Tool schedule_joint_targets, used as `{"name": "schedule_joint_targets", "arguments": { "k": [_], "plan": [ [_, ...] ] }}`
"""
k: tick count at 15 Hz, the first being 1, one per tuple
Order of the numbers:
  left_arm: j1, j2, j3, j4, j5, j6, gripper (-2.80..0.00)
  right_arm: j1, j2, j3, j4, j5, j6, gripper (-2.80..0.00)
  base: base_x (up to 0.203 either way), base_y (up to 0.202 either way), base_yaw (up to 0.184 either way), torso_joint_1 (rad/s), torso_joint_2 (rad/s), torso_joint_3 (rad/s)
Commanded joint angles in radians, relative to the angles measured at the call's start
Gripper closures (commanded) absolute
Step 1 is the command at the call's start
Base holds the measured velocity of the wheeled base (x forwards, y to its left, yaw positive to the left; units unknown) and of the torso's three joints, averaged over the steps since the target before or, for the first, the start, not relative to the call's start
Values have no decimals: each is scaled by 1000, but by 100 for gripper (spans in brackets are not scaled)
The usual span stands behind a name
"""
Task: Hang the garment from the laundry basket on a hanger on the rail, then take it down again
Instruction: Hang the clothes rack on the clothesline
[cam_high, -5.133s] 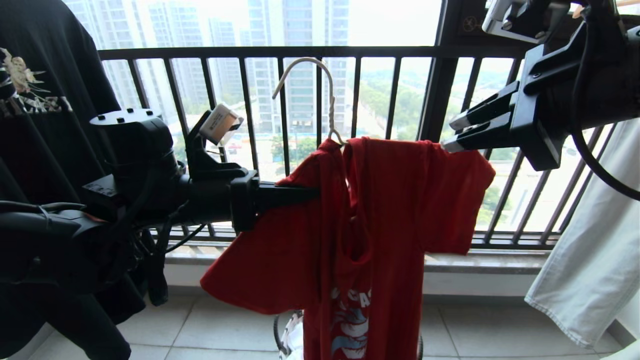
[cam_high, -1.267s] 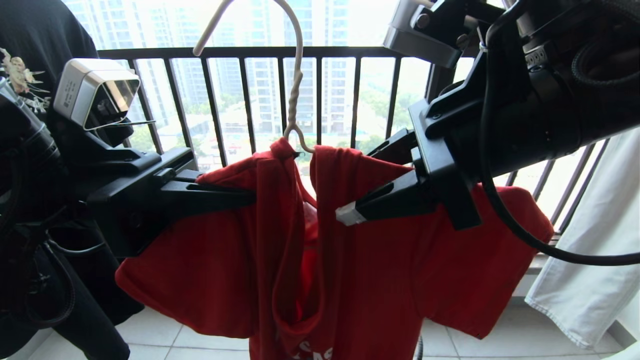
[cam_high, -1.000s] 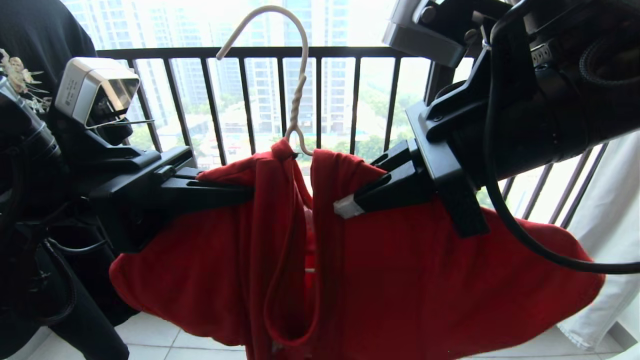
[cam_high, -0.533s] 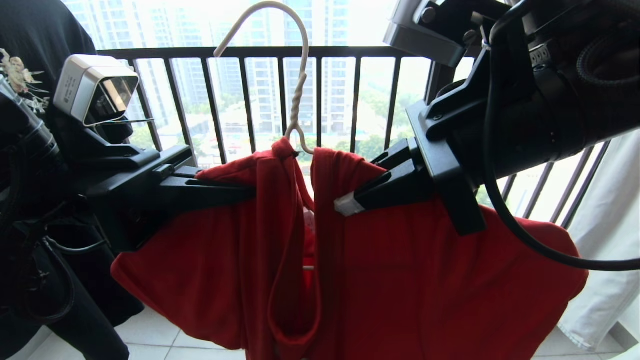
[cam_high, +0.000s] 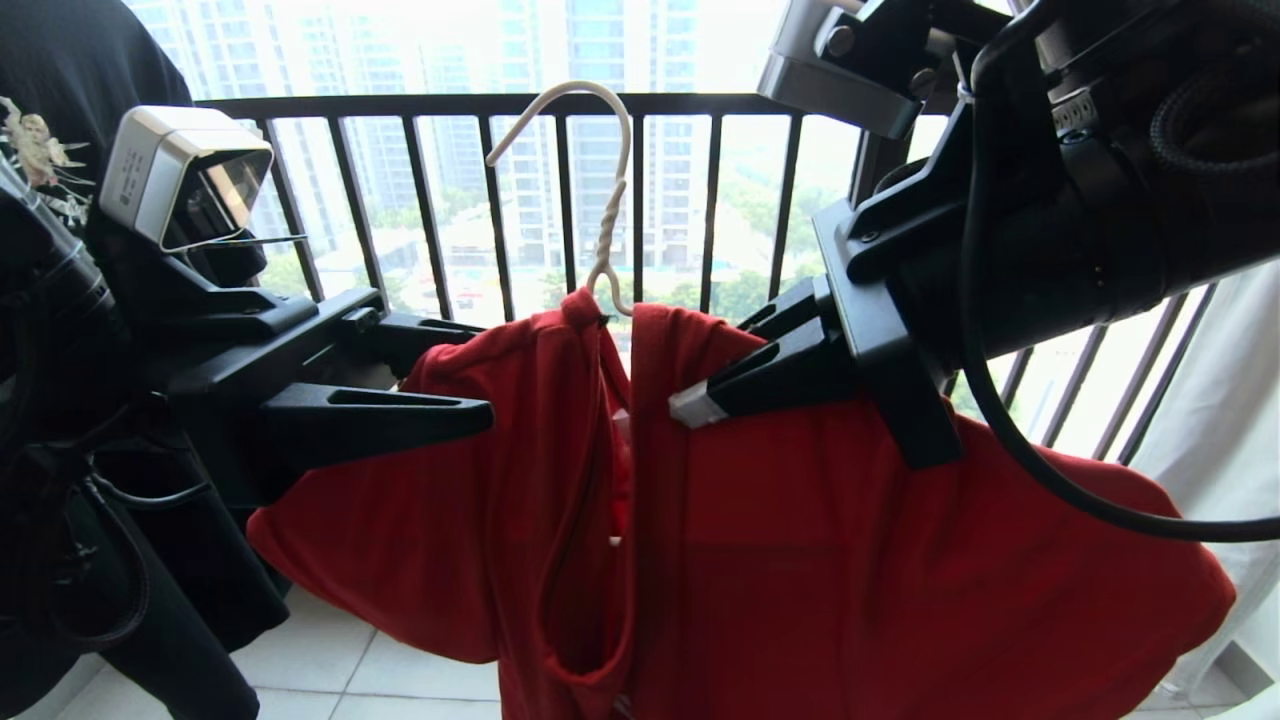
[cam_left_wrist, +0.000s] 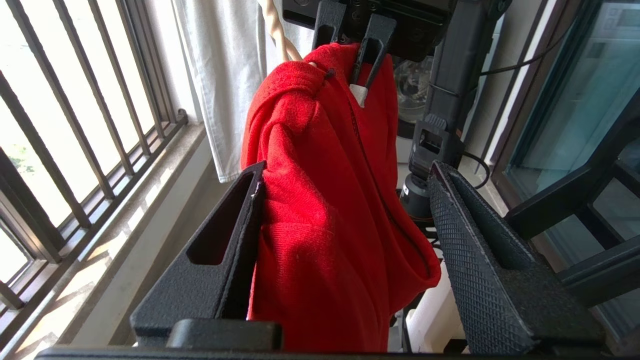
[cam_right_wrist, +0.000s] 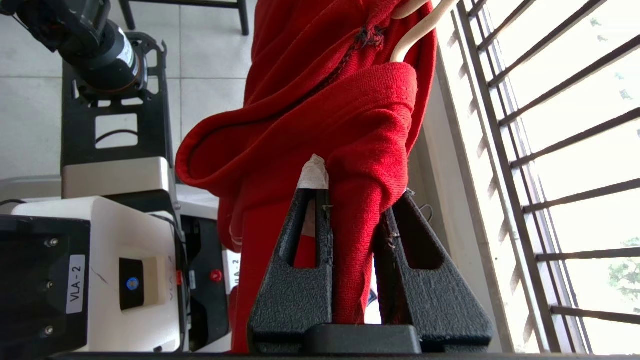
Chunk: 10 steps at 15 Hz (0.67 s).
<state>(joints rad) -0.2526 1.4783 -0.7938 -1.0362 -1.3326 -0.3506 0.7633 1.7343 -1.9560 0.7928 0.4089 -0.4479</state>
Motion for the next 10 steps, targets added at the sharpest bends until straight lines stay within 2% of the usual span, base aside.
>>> {"name": "schedule_joint_targets", "arguments": {
  "k": [1, 5, 6, 10],
  "plan": [
    [52, 3, -19, -5, -7, -2, -280, -14, -12, 0, 5, -10, -4, 0, 0, 0, 0, 0, 0, 0],
    [216, -7, -72, -5, -7, -8, -280, -47, -37, 6, 21, -26, -3, 0, 0, 0, 0, 0, 0, 0],
    [222, -9, -74, -5, -5, -8, 0, -50, -41, 8, 31, -27, -3, 0, 0, 0, 0, 0, 0, 0],
    [228, -5, -90, -4, 44, -16, 0, -82, -48, 15, 33, -27, 0, 0, 0, 0, 0, 0, 0, 0]
  ]
}}
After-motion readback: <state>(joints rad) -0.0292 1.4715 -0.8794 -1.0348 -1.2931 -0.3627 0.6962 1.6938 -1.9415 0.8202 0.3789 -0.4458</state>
